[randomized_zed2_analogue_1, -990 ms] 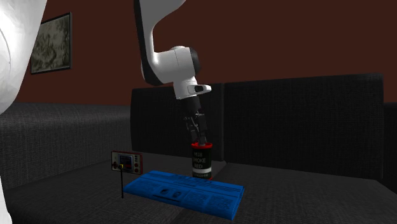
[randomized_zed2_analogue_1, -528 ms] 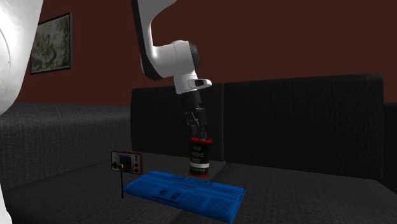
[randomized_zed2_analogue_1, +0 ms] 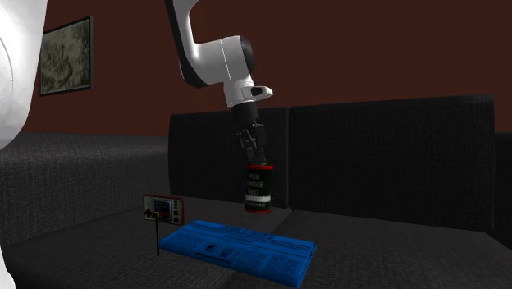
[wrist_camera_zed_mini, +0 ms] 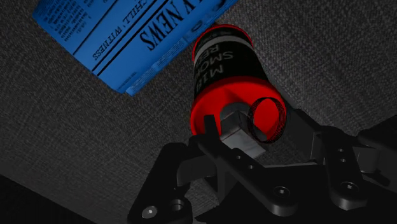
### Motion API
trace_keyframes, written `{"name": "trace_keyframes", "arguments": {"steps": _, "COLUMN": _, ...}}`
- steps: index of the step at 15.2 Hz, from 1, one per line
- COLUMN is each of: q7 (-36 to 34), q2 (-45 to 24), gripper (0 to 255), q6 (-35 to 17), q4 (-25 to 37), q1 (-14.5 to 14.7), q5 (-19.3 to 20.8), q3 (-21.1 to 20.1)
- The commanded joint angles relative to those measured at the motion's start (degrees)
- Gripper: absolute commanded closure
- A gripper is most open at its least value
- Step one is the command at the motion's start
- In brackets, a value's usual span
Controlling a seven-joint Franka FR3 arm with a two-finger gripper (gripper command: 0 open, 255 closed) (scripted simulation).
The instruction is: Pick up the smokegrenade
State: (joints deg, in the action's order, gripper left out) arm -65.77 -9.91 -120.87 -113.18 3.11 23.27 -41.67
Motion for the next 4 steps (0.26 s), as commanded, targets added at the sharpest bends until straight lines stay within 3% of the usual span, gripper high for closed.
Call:
{"name": "trace_keyframes", "arguments": {"steps": 1, "q7": 0.8, "q2": 0.7, "gripper": 255, "q6": 1.4, "q4": 1.0, "q1": -0.1, "q5": -0.8, "q3": -0.2}}
{"name": "trace_keyframes", "arguments": {"steps": 4, "q7": 1.3, "q2": 1.1, "gripper": 255, "q6": 2.1, "q4": 1.5, "q1": -0.2, "q5": -1.3, "q3": -0.3}}
